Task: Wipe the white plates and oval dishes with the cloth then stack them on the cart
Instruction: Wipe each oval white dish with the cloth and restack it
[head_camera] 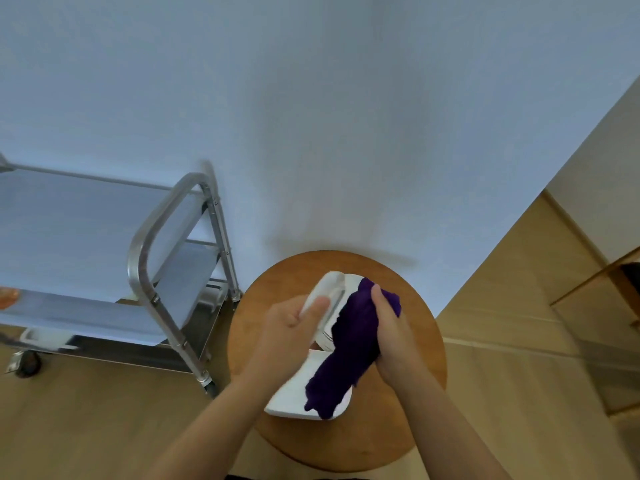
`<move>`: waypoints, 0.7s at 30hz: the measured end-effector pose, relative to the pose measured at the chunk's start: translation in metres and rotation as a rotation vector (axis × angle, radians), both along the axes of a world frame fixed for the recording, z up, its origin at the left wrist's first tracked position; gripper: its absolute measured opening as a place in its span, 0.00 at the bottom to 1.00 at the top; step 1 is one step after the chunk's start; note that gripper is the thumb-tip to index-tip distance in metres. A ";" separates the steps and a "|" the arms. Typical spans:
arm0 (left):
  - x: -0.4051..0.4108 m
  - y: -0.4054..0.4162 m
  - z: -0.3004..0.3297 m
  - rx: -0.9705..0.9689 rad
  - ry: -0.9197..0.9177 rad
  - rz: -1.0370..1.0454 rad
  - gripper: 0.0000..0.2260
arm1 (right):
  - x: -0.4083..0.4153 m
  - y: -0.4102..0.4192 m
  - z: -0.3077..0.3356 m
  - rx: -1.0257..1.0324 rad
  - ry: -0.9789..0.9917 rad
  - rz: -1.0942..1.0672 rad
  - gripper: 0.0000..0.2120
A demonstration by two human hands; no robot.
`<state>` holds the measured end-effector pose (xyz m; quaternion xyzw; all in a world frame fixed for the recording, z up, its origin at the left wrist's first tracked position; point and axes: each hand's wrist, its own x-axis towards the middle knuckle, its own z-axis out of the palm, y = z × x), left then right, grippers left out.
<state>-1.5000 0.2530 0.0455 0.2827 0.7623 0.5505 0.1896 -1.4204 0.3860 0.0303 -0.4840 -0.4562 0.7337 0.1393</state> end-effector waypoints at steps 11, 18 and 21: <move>0.007 0.000 -0.030 -0.235 0.441 -0.399 0.28 | 0.011 0.002 0.006 0.090 0.081 0.146 0.01; -0.063 -0.007 -0.043 -0.477 0.058 0.053 0.26 | 0.025 0.034 -0.006 0.108 0.009 0.269 0.07; -0.073 -0.012 -0.057 -0.512 -0.272 -0.009 0.08 | 0.026 0.037 -0.015 0.029 0.020 0.290 0.10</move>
